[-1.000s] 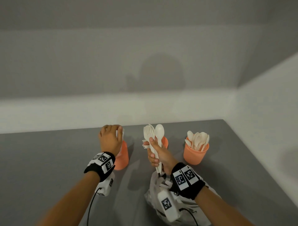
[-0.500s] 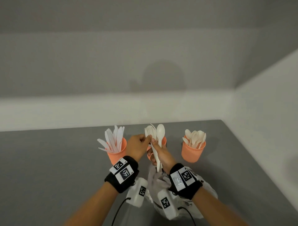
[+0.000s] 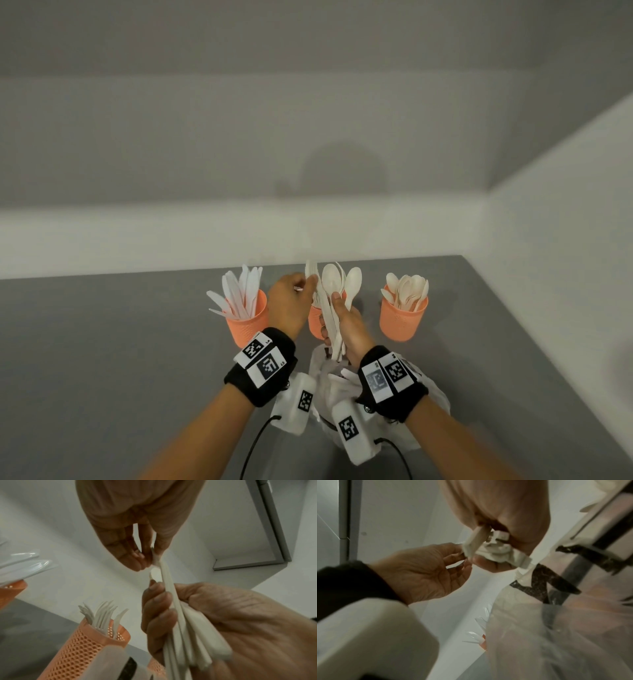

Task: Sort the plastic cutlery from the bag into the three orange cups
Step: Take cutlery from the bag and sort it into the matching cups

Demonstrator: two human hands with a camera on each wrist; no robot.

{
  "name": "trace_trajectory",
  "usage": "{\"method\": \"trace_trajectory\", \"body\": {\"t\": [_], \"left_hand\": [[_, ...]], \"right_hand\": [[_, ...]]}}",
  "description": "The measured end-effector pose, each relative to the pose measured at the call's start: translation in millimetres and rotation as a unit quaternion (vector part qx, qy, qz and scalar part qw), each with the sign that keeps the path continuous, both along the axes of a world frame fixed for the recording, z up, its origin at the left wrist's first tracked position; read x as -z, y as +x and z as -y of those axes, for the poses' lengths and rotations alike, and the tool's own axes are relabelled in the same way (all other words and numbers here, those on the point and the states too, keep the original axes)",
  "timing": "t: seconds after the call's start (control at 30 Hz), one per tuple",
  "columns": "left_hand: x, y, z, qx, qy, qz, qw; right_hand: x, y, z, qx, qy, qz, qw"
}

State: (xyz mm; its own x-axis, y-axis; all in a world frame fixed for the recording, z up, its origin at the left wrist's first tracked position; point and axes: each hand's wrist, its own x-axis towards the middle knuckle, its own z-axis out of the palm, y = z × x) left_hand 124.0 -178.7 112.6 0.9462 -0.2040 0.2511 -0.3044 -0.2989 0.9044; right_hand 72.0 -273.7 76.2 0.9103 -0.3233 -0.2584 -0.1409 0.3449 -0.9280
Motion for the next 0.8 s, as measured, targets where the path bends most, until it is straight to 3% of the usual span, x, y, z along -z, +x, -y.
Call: {"method": "trace_trajectory", "body": {"t": [0.1, 0.23, 0.37, 0.57, 0.67, 0.8], "left_hand": [[-4, 0, -1, -0.041, -0.128, -0.057, 0.989], [-13, -2, -6, -0.042, -0.261, -0.152, 0.952], [-5, 4, -11, -0.054, -0.262, -0.199, 0.943], [0, -3, -18, 0.116, -0.219, -0.35, 0.903], [2, -8, -17, 0.167, -0.225, -0.375, 0.884], [2, -11, -13, 0.191, -0.2, -0.365, 0.889]], "right_hand": [[-4, -5, 3, 0.005, -0.022, -0.002, 1.0], [-3, -11, 6, -0.009, 0.029, 0.013, 0.999], [-4, -18, 7, -0.075, 0.136, 0.016, 0.988], [-9, -25, 8, -0.232, 0.272, 0.037, 0.933], [-7, -27, 7, -0.281, 0.29, 0.038, 0.914], [-9, -32, 6, -0.324, 0.275, 0.022, 0.905]]}}
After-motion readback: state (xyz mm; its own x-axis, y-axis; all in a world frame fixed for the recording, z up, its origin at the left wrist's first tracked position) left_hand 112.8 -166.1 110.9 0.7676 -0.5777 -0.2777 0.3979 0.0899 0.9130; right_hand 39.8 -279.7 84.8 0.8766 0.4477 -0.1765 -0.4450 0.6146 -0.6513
